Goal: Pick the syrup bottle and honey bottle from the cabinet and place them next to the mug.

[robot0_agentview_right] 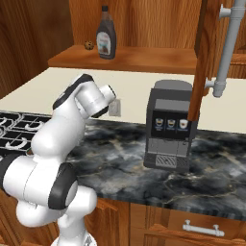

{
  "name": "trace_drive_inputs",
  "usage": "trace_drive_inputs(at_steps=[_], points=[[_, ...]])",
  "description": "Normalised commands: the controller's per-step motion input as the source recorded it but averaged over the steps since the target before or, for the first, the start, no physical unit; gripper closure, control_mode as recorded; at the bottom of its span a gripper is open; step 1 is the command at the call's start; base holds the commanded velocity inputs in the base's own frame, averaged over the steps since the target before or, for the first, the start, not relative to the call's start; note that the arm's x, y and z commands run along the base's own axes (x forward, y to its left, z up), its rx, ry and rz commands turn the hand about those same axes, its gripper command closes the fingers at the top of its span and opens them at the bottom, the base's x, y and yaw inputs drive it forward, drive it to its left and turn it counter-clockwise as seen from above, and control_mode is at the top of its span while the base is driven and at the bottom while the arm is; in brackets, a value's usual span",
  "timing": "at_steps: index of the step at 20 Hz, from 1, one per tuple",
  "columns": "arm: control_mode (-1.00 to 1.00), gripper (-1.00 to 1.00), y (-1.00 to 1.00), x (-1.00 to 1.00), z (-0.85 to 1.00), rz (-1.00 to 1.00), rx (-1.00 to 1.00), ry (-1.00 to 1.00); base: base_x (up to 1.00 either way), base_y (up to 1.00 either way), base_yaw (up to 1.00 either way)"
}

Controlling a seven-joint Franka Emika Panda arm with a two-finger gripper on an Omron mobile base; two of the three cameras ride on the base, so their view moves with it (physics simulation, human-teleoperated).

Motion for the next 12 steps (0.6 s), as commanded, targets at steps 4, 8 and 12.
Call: trace_drive_inputs(at_steps=[4, 8, 12], points=[[-1.00, 1.00, 0.19, 0.01, -0.47, -0.02, 0.00, -0.13, 0.00, 0.00, 0.00], [-1.00, 1.00, 0.26, 0.05, -0.44, -0.08, 0.00, -0.09, 0.00, 0.00, 0.00], [-1.00, 1.00, 0.25, 0.11, -0.49, -0.08, 0.00, -0.05, 0.00, 0.00, 0.00]])
